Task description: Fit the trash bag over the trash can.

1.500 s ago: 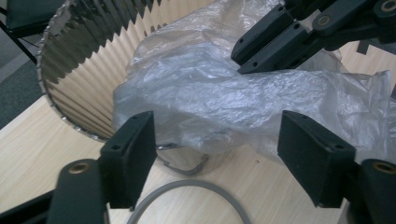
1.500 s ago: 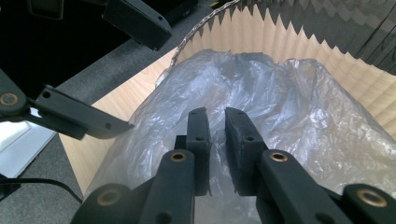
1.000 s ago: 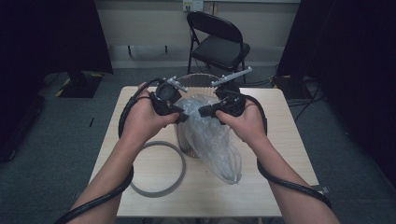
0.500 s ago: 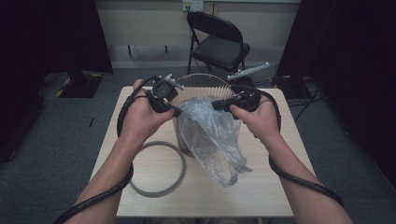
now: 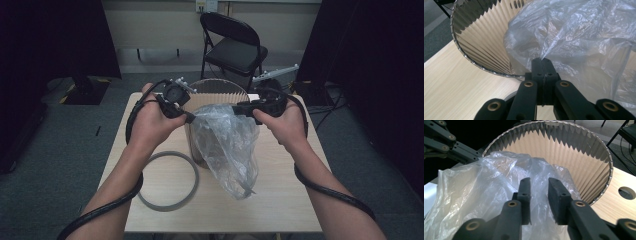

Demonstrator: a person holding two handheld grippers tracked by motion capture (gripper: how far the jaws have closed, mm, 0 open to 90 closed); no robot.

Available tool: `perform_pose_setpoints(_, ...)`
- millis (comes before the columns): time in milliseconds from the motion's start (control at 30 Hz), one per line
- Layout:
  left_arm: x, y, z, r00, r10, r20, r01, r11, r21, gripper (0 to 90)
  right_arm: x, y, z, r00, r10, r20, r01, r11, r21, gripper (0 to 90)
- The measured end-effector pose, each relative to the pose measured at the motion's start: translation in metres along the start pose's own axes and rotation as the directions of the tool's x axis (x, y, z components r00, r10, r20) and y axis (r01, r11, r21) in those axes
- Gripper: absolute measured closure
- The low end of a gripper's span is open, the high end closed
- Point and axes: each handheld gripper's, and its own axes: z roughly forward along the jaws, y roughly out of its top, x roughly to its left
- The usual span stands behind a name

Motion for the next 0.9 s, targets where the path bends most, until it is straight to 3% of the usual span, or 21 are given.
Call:
perform_pose_setpoints(67, 0.001, -0.001, -0.001, 1.0, -0.003, 0.0, 0.003, 1.0, 0.003, 90.0, 0.0, 0.001, -0.003, 0.9998, 0.008, 0.02, -0.008, 1.0, -0.01, 56.0)
perform_pose_setpoints(167, 0.002, -0.003, -0.001, 0.9995, -0.013, -0.027, 0.014, 0.9996, 0.023, 90.0, -0.003, 0.002, -0.01, 0.9993, 0.023, 0.03, -0.022, 0.999, -0.043, 46.7)
perform_pose_setpoints(300, 0.005, -0.007, -0.003, 0.9992, -0.027, -0.031, 0.028, 0.9992, 0.029, 90.0, -0.011, 0.002, -0.019, 0.9979, 0.034, 0.056, -0.031, 0.998, -0.049, 47.0)
perform_pose_setpoints(400, 0.005, -0.007, -0.004, 0.9993, -0.026, -0.028, 0.027, 0.9993, 0.026, 90.0, -0.013, 0.0, -0.017, 0.9986, 0.044, 0.032, -0.043, 0.999, -0.03, 48.4)
perform_pose_setpoints(567, 0.006, -0.008, -0.002, 0.9992, -0.031, -0.027, 0.031, 0.9991, 0.029, 90.0, -0.004, -0.004, -0.007, 0.9998, 0.006, -0.02, -0.006, 1.0, 0.029, 50.4)
perform_pose_setpoints(667, 0.007, -0.009, -0.002, 0.9989, -0.037, -0.028, 0.038, 0.9991, 0.021, 90.0, -0.001, -0.005, -0.001, 0.9987, 0.012, -0.049, -0.009, 0.999, 0.049, 57.3)
perform_pose_setpoints(900, 0.011, -0.008, -0.008, 0.9984, -0.041, -0.038, 0.041, 0.9991, 0.001, 90.0, 0.0, -0.005, 0.005, 0.996, -0.004, -0.09, 0.013, 0.996, 0.091, 87.2)
